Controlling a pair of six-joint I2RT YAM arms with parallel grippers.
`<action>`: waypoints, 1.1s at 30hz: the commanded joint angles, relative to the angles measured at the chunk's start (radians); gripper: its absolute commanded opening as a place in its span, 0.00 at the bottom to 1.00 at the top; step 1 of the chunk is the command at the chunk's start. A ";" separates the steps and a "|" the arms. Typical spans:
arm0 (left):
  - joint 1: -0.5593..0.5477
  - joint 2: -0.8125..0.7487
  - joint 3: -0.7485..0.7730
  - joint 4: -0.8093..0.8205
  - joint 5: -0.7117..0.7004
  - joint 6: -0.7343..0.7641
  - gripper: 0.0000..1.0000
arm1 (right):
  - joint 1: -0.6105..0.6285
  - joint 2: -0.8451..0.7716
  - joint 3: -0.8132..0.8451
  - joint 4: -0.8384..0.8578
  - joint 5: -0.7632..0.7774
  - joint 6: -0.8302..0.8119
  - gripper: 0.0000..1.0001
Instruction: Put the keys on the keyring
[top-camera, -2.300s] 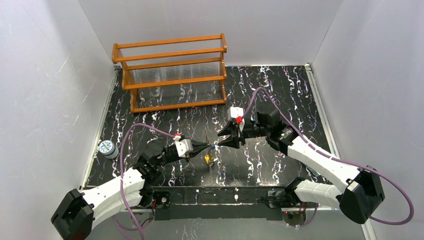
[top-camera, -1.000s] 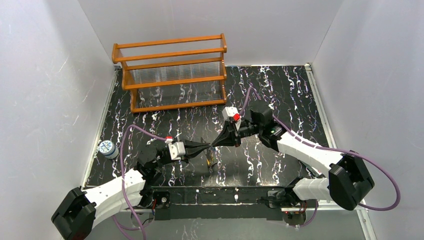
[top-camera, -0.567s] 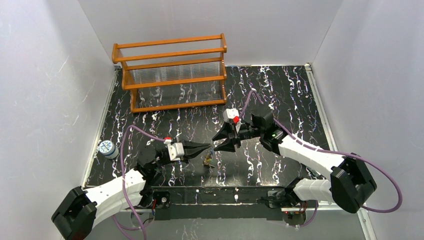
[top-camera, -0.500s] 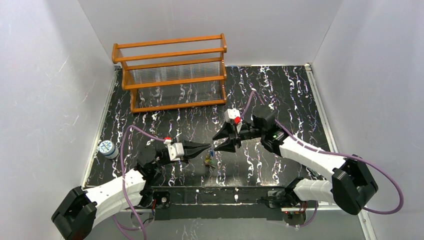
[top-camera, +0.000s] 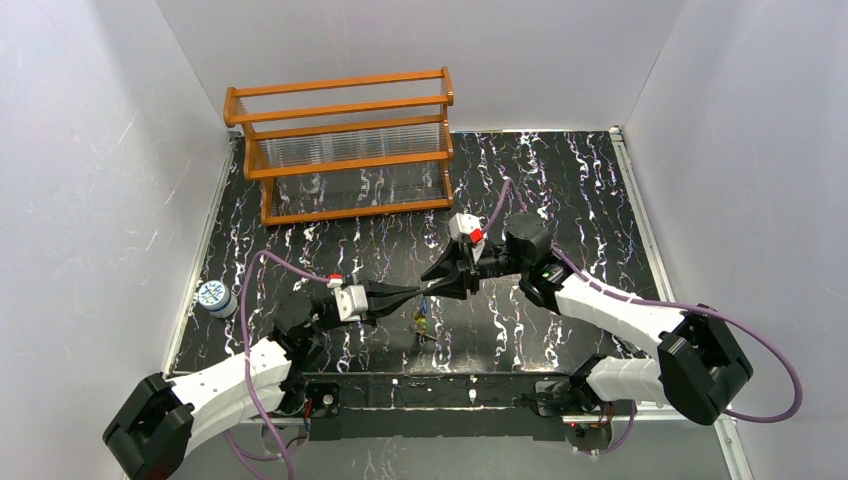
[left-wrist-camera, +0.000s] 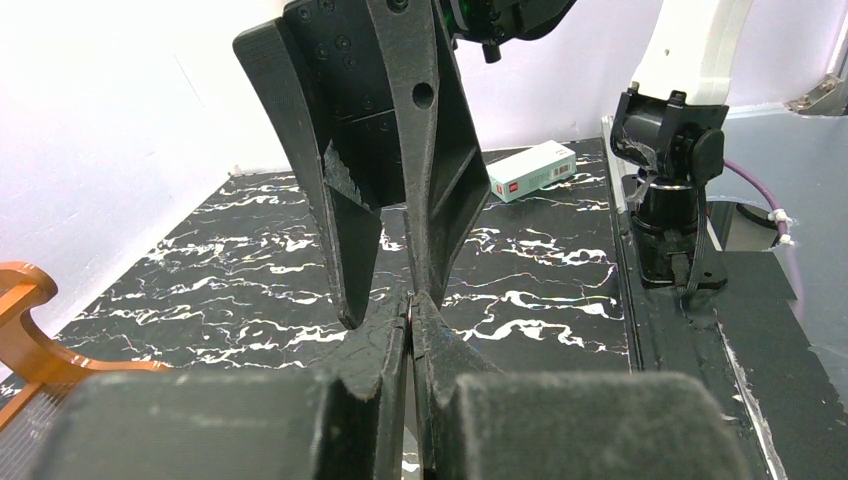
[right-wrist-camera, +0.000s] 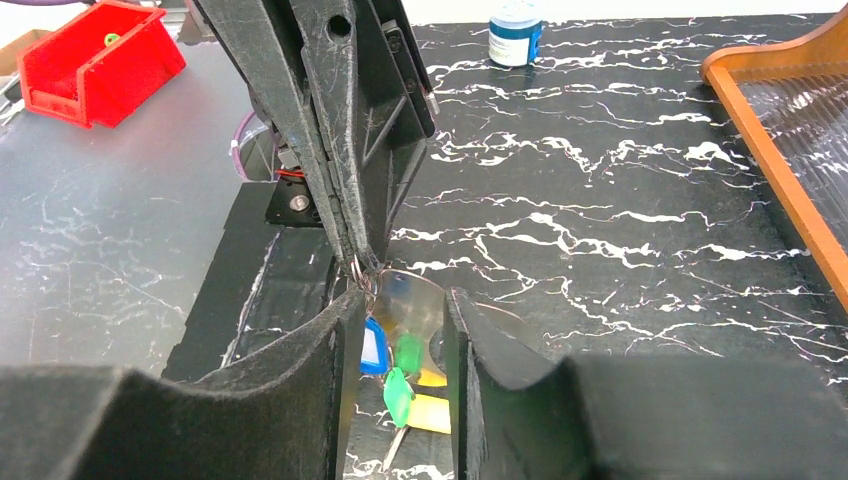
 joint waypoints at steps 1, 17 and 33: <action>-0.003 -0.005 0.007 0.061 0.007 -0.001 0.00 | 0.022 0.009 -0.002 0.089 -0.018 0.022 0.41; -0.002 -0.006 0.002 0.067 0.000 0.005 0.00 | 0.029 0.009 -0.014 0.069 -0.020 0.014 0.33; -0.001 -0.049 0.012 -0.045 -0.044 0.007 0.11 | 0.028 -0.021 0.132 -0.377 0.122 -0.232 0.01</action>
